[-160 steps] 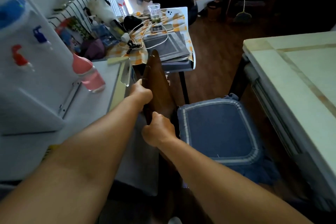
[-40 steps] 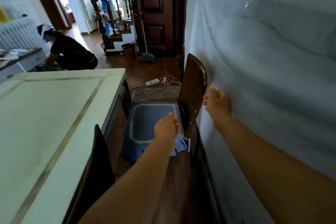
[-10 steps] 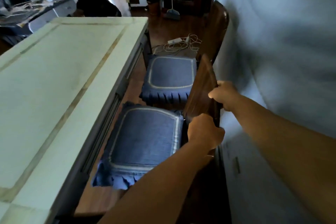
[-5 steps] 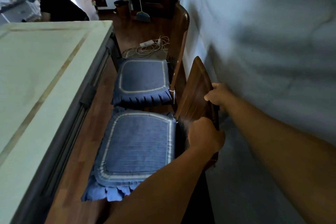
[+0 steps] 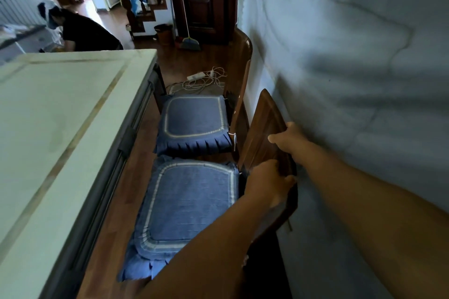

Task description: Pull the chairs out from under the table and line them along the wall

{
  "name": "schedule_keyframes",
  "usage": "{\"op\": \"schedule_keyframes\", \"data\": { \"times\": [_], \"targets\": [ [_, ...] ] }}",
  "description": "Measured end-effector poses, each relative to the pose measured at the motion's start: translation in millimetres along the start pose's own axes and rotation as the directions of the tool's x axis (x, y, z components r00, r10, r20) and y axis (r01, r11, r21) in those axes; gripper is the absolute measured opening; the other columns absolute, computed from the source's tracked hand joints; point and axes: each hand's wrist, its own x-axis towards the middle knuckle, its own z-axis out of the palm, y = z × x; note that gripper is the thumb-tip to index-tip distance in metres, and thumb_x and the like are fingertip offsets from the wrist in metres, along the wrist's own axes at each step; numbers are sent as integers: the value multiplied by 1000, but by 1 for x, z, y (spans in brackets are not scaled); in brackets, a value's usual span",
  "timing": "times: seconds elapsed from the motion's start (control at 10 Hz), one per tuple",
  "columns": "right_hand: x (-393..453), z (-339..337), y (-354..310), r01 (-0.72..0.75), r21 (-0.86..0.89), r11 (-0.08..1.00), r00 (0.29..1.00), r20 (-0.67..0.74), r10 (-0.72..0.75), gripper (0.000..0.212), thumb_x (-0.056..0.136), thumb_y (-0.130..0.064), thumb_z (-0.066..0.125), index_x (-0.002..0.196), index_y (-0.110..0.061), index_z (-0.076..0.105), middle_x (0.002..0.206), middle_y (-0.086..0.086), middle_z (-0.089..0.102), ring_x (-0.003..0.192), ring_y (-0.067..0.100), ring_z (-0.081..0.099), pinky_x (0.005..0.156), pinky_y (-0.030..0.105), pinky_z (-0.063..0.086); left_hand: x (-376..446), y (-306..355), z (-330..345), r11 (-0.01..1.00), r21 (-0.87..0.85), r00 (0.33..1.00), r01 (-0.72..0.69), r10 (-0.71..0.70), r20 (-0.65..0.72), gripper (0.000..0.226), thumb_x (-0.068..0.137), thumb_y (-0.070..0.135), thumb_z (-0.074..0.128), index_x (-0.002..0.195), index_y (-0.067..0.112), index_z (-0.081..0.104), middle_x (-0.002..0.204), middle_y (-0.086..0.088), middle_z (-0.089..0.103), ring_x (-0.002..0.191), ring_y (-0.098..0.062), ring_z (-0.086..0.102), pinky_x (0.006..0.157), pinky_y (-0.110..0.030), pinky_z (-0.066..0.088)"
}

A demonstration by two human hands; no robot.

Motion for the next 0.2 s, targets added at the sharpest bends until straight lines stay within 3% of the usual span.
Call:
{"op": "schedule_keyframes", "data": {
  "times": [0.1,0.2],
  "targets": [
    [-26,11,-2,54,95,994,994,-102,-44,75,83,-18,66,146,-12,24,147,17,39,130,38,42,104,50,42,-24,-17,-23,999,2,999,-37,37,-35,35,87,26,62,120,13,60,114,-6,66,105,-22,61,81,-29,45],
    [-60,21,-4,151,143,978,957,-270,-108,70,84,-22,64,144,-13,29,146,17,42,129,37,44,102,49,44,-53,-36,-48,998,-55,993,-33,26,-117,37,83,23,66,119,15,59,113,-7,68,105,-24,63,90,-34,49]
  ]
}}
